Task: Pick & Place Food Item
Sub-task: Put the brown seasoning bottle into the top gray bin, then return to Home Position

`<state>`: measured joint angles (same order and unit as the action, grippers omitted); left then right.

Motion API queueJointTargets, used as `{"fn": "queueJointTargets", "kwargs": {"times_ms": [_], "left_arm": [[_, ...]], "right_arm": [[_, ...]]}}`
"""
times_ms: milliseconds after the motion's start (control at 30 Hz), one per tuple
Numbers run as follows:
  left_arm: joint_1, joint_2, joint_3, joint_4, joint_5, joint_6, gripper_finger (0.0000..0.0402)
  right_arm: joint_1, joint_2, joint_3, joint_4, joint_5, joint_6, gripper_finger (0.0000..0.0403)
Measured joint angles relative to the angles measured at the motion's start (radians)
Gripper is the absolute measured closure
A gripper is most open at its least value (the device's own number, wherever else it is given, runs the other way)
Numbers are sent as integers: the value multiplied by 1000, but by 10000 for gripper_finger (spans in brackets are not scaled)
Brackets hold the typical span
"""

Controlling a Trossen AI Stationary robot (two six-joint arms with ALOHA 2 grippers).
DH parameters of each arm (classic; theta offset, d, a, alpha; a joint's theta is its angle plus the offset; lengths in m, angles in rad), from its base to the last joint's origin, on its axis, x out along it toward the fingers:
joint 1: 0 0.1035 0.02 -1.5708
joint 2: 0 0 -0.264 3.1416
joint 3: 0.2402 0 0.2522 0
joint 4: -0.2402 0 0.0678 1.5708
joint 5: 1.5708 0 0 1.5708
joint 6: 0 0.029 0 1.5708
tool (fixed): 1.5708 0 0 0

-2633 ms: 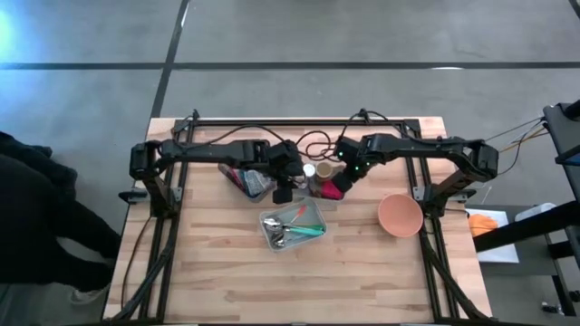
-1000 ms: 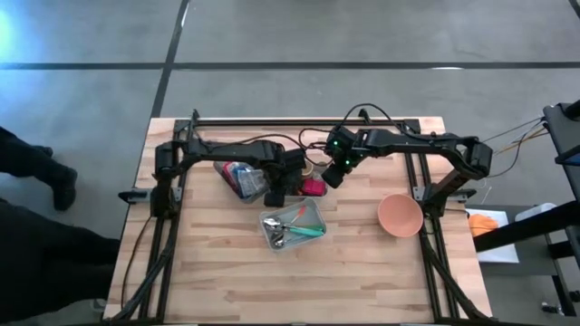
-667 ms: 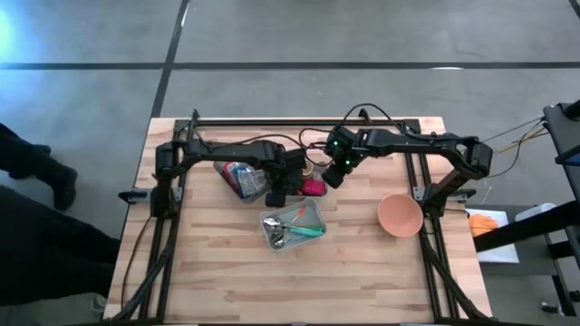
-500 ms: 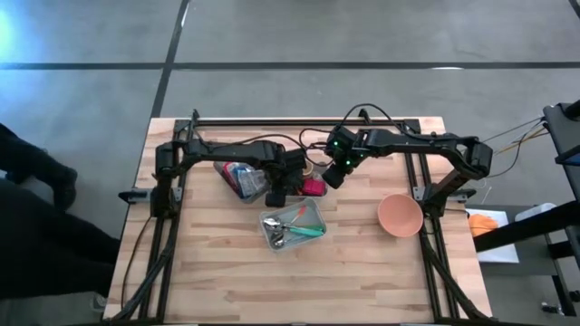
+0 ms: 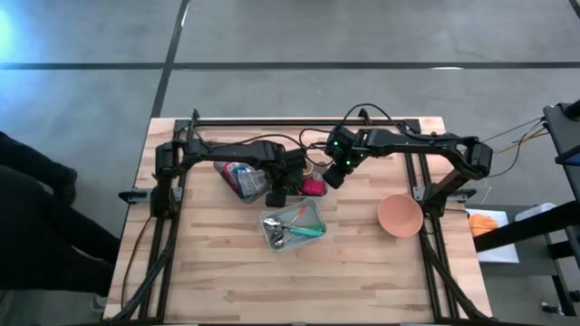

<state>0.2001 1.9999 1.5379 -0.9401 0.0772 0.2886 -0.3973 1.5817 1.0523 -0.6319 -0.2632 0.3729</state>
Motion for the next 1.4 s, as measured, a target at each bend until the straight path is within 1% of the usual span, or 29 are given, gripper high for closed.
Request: {"fn": "queueJointTargets", "kwargs": {"times_ms": [333, 567, 700, 833, 900, 1000, 1100, 1133, 1200, 1267, 1333, 1400], "left_arm": [[0, 0, 7, -12, -3, 0, 187], [5, -17, 98, -127, -3, -20, 187], [5, -80, 111, -142, 0, -65, 187], [5, -191, 87, -130, 12, -120, 187], [5, -252, 68, -89, 21, -180, 187], [-2, -357, 7, 4, 39, -234, 187], [-21, -476, -96, 105, 47, -246, 187], [-27, -523, -139, 146, 48, -249, 187], [-32, -618, -231, 223, 28, -266, 187], [-32, -714, -332, 293, -38, -331, 187], [-31, -811, -441, 348, -129, -451, 187], [-31, -908, -542, 384, -225, -599, 187]], "right_arm": [[0, -5, 0, -2, 0, -8, 395], [0, -67, 14, -28, 0, -15, 395], [0, -143, 23, -46, 1, -11, 395], [0, -258, 23, -45, 1, -10, 395], [3, -323, 23, -41, 1, -12, 395], [9, -422, 22, -13, 1, -12, 395], [24, -511, 17, 60, 5, -10, 395], [29, -535, 16, 92, 18, -10, 395], [47, -580, 14, 140, 79, -6, 395], [69, -619, 13, 160, 144, -14, 395], [94, -654, 13, 159, 219, -29, 395], [119, -683, 12, 157, 251, -53, 395]]}}
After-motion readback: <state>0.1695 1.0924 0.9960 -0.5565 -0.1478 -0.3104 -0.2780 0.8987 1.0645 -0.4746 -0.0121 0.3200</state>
